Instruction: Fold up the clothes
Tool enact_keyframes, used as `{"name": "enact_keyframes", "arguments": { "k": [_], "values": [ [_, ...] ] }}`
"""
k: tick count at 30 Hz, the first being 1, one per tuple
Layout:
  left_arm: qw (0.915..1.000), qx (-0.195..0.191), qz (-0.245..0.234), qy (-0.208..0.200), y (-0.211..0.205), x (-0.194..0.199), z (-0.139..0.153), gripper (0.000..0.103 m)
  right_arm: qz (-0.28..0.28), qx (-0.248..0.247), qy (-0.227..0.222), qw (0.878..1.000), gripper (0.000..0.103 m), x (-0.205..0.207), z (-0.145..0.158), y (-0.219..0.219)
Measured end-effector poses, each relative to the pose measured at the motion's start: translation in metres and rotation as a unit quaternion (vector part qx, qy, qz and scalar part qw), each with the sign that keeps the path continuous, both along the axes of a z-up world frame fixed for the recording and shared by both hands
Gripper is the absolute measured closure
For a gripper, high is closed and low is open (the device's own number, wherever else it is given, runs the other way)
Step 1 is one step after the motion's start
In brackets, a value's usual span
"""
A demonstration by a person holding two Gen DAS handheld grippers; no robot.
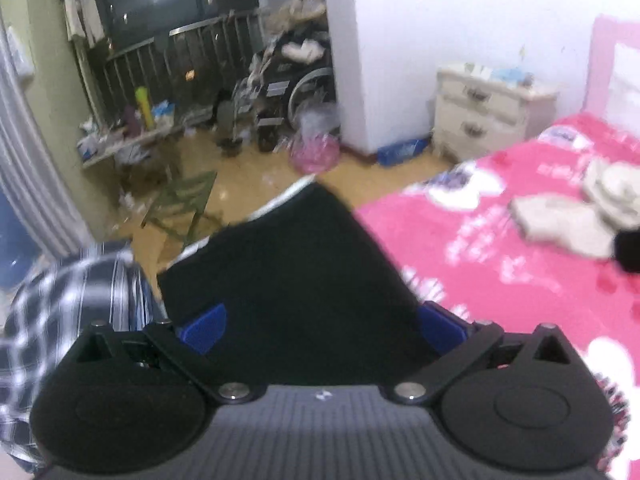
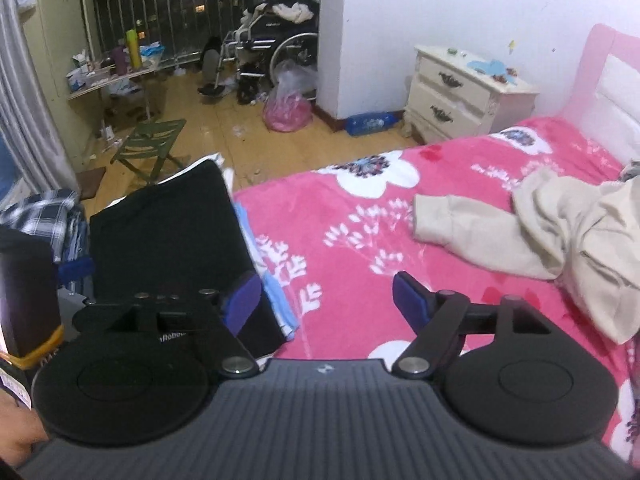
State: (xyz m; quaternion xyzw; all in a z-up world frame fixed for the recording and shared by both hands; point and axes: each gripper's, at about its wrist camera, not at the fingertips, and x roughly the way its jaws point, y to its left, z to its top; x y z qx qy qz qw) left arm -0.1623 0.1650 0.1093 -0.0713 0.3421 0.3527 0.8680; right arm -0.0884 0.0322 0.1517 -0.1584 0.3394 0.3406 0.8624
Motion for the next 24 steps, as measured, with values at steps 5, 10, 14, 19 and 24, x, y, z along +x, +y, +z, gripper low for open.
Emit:
{"name": "enact_keyframes", "arguments": {
  "k": [5,10,14,19,24],
  "values": [
    [0.9925,-0.053,0.005,-0.110,0.005,-0.042,0.037,0.000,0.020,-0.022,-0.015,0.999,0.025,-0.007,0.012,-0.002],
    [0.9856,-0.122,0.048,-0.107,0.029,-0.065,0.045,0.000,0.033,-0.051,0.002,0.998,0.023,-0.014,0.018,0.008],
    [0.9905,-0.113,0.055,-0.055,0.031,-0.074,0.031,0.000,0.063,-0.035,-0.011,0.997,0.020,-0.036,0.007,0.014],
    [0.9914,-0.119,0.047,-0.028,0.027,-0.093,0.018,0.000,0.098,-0.016,0.007,0.995,0.019,-0.066,-0.023,0.011],
    [0.9931,-0.103,0.048,-0.025,0.022,-0.103,0.016,0.000,0.139,-0.015,-0.035,0.990,0.019,-0.089,-0.027,0.010]
  ]
}}
